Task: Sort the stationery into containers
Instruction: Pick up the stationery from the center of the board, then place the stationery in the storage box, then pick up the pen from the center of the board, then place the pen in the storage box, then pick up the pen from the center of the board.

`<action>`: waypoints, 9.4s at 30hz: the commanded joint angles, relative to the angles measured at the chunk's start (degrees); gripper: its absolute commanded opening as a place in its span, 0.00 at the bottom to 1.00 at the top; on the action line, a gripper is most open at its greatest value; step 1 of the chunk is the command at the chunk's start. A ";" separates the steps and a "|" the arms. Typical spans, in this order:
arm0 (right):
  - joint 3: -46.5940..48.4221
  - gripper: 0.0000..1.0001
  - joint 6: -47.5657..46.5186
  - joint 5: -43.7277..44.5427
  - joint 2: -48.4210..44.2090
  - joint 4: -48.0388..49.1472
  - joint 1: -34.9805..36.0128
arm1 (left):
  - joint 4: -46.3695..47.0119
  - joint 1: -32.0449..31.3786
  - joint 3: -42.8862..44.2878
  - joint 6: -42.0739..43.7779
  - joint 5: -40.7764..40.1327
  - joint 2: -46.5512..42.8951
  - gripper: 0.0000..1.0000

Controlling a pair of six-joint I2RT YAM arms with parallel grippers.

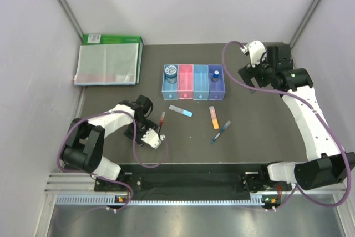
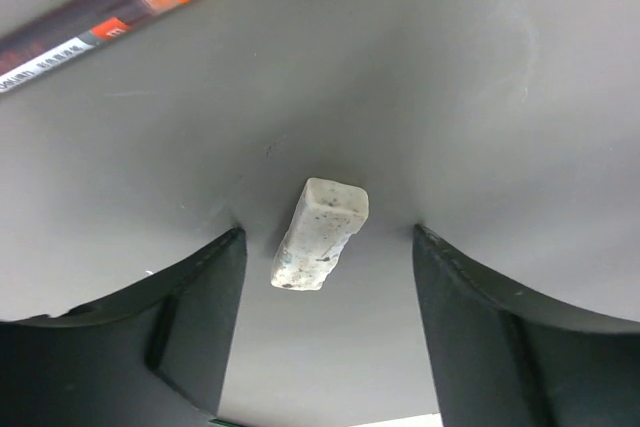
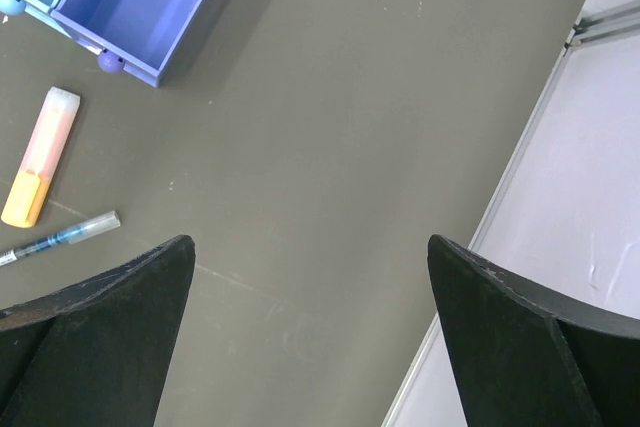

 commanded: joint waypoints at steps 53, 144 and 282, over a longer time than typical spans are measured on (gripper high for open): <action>1.59 1.00 0.37 -0.20 0.22 1.24 -1.03 | 17.51 -1.32 34.80 -39.42 14.50 11.84 0.24; -2.98 1.00 -8.24 -9.08 -1.18 -7.19 7.32 | 11.90 -17.58 36.03 -23.78 4.30 30.82 0.84; -22.49 0.97 16.63 -16.55 -2.42 7.92 5.56 | 23.49 -10.90 40.28 -71.69 -3.34 4.04 0.99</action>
